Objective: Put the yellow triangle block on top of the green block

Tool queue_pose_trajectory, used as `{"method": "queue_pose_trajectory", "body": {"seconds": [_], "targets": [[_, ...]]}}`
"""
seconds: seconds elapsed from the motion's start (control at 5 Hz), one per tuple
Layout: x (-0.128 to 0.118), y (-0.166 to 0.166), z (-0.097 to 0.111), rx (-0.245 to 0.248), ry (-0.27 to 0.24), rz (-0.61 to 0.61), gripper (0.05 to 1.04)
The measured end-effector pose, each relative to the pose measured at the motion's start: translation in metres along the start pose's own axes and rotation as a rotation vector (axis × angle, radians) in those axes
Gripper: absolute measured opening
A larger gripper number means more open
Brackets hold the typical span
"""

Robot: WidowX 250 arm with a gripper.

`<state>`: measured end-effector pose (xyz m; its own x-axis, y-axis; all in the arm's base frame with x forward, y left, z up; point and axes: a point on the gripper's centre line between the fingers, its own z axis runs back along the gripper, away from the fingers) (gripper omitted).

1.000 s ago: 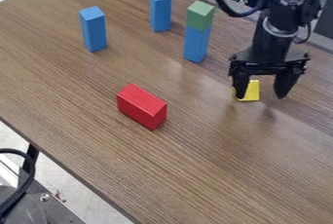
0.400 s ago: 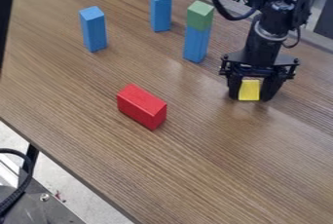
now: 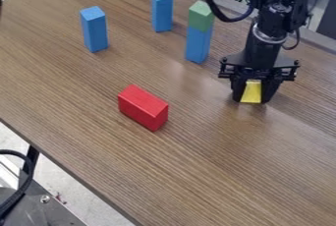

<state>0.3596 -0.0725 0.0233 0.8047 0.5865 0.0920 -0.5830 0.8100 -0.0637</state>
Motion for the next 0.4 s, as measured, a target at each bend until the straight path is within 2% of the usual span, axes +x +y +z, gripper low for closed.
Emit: {"method": "queue_pose_trajectory", "body": {"seconds": [0.2, 0.4], "targets": [[0.003, -0.013, 0.031, -0.072, -0.047, -0.022, 0.554], [0.014, -0.023, 0.078, -0.146, -0.12, 0.008, 0.554]]}}
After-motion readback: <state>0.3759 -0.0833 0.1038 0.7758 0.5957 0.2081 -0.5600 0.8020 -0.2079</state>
